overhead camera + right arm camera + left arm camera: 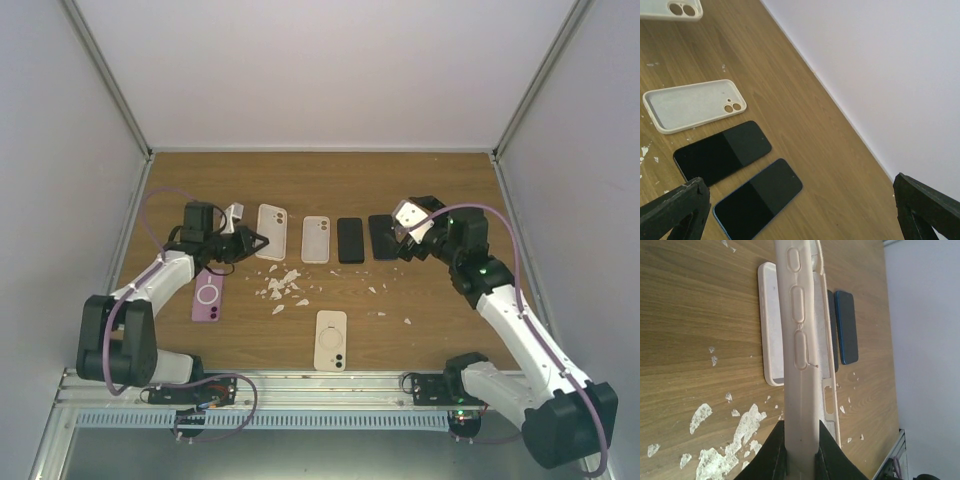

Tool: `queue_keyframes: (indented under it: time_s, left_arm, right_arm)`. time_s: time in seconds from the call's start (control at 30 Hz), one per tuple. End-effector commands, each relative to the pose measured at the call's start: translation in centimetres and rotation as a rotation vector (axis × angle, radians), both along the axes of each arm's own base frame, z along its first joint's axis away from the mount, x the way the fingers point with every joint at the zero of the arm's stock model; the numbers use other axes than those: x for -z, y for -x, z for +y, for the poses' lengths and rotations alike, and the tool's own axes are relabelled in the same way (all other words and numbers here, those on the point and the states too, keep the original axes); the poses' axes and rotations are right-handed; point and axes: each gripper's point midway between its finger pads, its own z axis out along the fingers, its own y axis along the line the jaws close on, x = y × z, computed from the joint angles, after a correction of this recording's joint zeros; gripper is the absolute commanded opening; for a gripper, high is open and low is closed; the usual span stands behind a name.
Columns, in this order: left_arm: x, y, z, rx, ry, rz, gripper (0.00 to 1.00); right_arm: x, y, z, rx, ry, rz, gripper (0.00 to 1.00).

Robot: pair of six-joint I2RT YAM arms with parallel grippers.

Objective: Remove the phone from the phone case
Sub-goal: Place the phone case at the center of the board.

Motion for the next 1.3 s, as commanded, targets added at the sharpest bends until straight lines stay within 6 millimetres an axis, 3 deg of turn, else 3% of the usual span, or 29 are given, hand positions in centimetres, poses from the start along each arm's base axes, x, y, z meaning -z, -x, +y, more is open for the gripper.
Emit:
queue_keyframes:
  time_s: [0.0,0.43,0.87,1.0,1.07,1.27]
  left_arm:
    - [-0.1,-2.0,-0.4,-0.009,-0.01,-0.077,0.0]
    - [4.4,-4.7,-1.5,0.004,-0.034,0.026,0.0]
    - [8.6,-6.0,-1.2,-0.011,-0.084,0.126,0.07]
    - [9.2,-6.0,-0.7,-0.035,-0.114,0.147,0.16]
    - [9.3,-5.9,-0.5,-0.045,-0.121,0.154,0.26]
    - [8.4,-5.5,-0.3,-0.052,-0.126,0.154,0.45]
  right_arm:
    - [-2.4,0.0,0.1,-0.007,-0.069,-0.005,1.0]
    - [-4.9,-1.3,0.9,-0.039,-0.084,-0.009,1.0]
    - [-3.6,-1.7,1.3,-0.056,-0.068,0.029,1.0]
    - [-3.5,-1.9,1.5,-0.059,-0.075,0.038,1.0]
    - [-3.5,-1.9,1.5,-0.062,-0.078,0.042,1.0]
    - [-3.4,-1.7,1.5,-0.062,-0.078,0.042,1.0]
